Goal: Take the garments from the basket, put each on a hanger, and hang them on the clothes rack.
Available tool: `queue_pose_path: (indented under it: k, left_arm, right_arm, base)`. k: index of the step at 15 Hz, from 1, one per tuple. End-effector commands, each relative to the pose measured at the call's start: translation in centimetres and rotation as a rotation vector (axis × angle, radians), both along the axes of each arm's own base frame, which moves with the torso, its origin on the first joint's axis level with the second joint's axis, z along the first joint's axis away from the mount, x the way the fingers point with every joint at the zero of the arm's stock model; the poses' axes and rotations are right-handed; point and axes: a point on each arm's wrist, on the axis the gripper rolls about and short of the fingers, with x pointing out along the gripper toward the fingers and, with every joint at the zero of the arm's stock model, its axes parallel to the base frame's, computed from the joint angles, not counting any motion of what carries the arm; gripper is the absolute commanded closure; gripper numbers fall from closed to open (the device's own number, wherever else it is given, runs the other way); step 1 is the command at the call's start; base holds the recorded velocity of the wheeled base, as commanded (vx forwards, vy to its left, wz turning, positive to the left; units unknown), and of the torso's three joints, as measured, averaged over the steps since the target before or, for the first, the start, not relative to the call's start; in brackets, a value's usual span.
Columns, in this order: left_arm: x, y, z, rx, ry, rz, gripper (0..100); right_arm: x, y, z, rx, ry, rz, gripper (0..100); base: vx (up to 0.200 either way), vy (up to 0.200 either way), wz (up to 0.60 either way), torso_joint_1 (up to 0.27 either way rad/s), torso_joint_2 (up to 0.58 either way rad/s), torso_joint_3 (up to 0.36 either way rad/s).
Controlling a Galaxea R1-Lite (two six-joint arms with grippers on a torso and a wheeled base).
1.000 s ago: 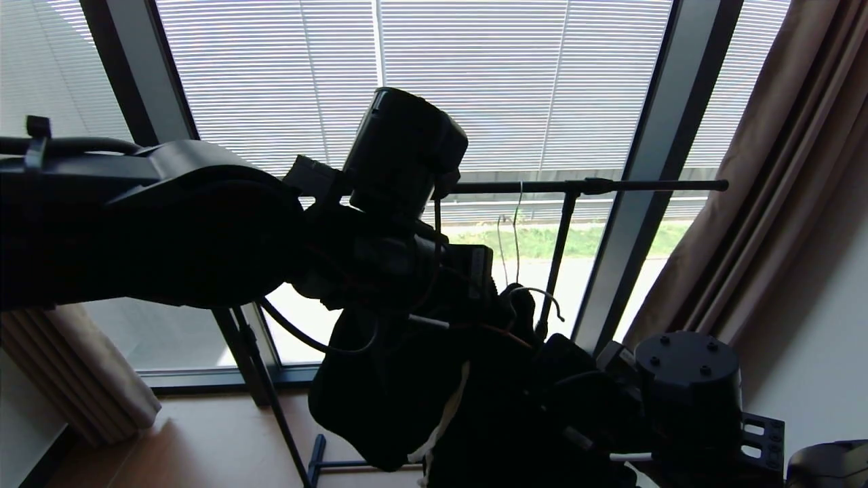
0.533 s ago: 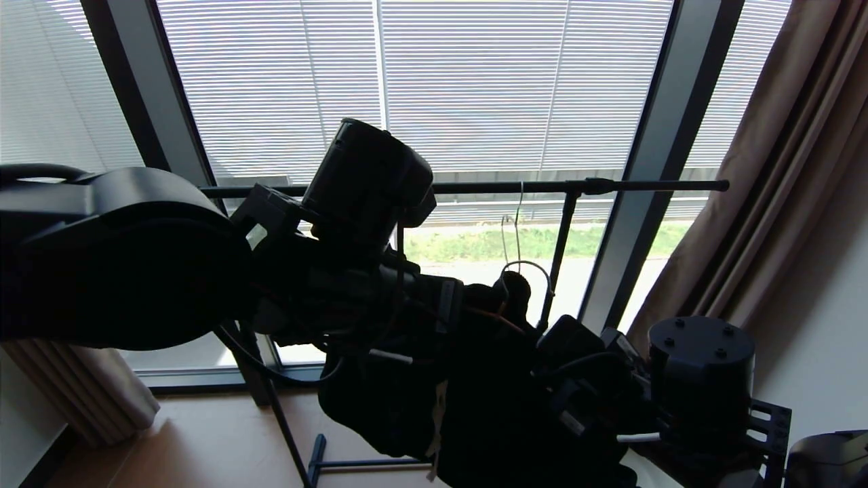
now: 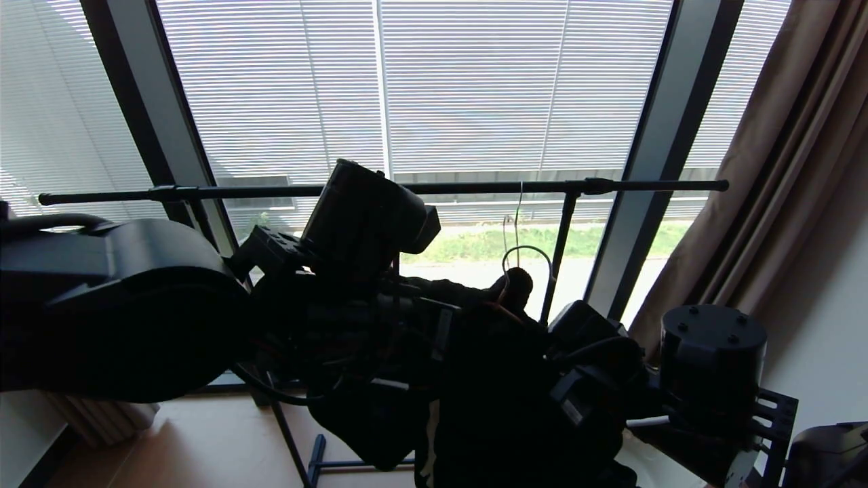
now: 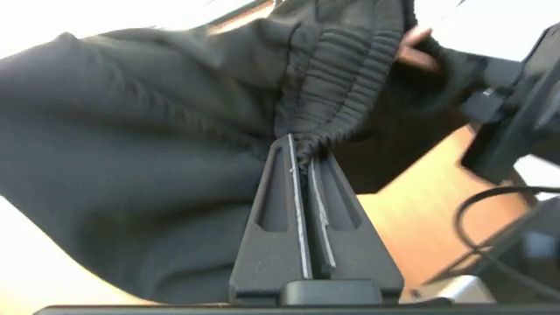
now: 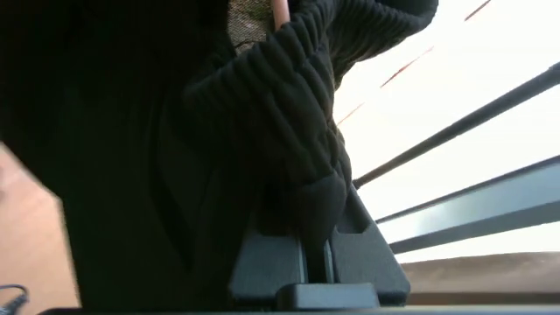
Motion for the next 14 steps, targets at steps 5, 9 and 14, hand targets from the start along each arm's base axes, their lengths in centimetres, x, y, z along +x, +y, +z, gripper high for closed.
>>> queue_pose_path:
  k: [5, 9, 14]
  left_arm:
    - [-0.81, 0.78, -1.43, -0.031, -0.074, -0.045, 100]
    - [-0.91, 0.84, -1.75, -0.028, -0.062, -0.056, 100]
    - [-0.86, 0.78, -1.66, -0.031, -0.065, -0.058, 0]
  right_arm:
    - [0.36, 0.09, -0.05, 0.019, 0.01, 0.01, 100]
    - [0.32, 0.06, -0.04, 0.02, 0.01, 0.012, 100]
    - [0.28, 0.03, -0.1, 0.019, 0.013, 0.011, 100]
  base:
    - [0.0, 0.0, 0.0, 0.0, 0.0, 0.0]
    - [0.0, 0.0, 0.0, 0.0, 0.0, 0.0]
    - [0.0, 0.0, 0.0, 0.0, 0.0, 0.0]
